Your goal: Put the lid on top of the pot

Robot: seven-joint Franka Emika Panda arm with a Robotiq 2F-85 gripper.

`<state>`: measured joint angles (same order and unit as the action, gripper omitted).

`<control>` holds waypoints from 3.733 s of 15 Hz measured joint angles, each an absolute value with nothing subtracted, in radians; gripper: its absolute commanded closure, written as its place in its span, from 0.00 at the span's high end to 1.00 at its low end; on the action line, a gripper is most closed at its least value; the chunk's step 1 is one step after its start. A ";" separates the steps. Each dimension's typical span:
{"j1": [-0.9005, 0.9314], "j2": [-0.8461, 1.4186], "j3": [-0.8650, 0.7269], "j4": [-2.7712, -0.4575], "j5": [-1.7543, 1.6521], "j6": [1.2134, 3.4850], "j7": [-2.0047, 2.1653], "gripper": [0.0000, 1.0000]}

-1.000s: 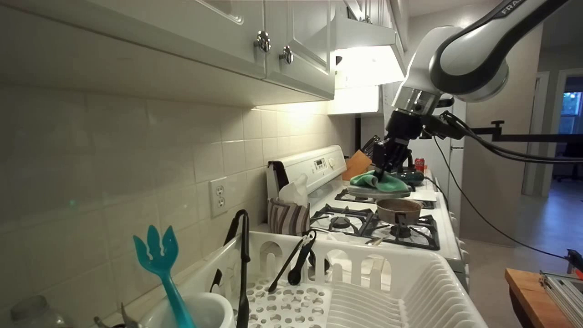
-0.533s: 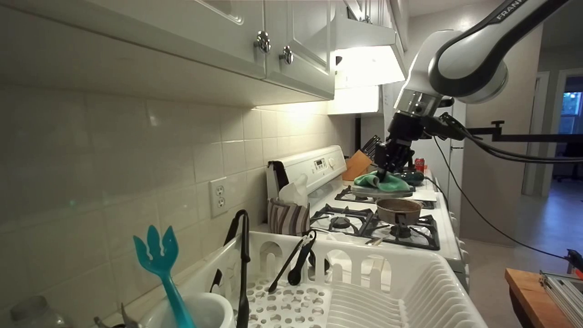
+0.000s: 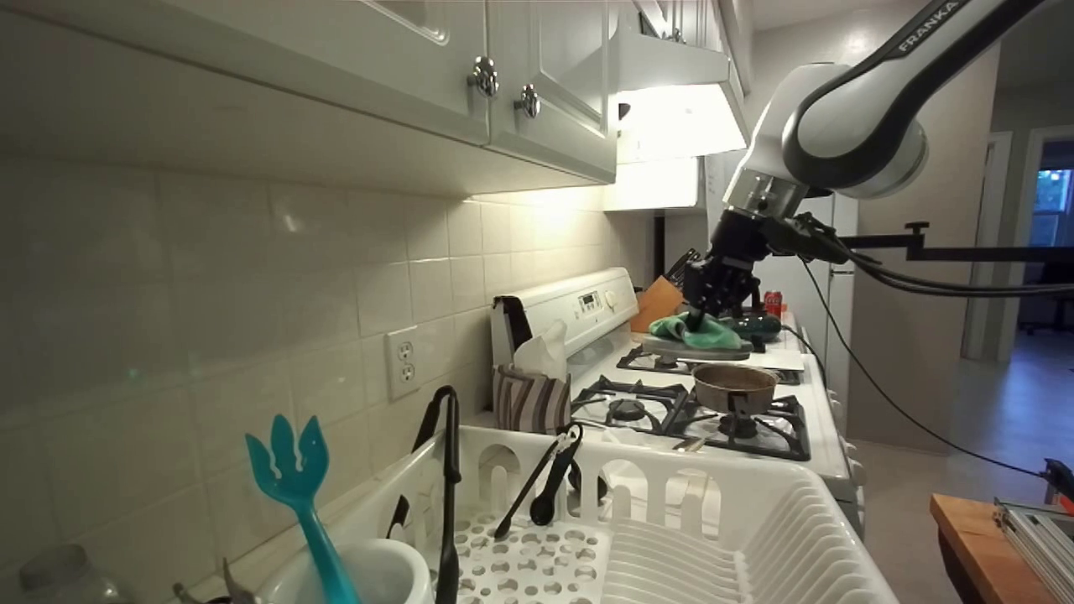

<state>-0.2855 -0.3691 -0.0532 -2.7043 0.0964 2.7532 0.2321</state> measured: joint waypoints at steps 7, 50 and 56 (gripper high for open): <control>-0.440 -0.184 -0.055 -2.600 -0.027 2.863 0.443 0.07; -0.437 0.157 -0.404 -2.428 -0.825 3.065 1.473 0.07; -0.383 0.177 -0.455 -2.412 -0.914 3.063 1.557 0.07</control>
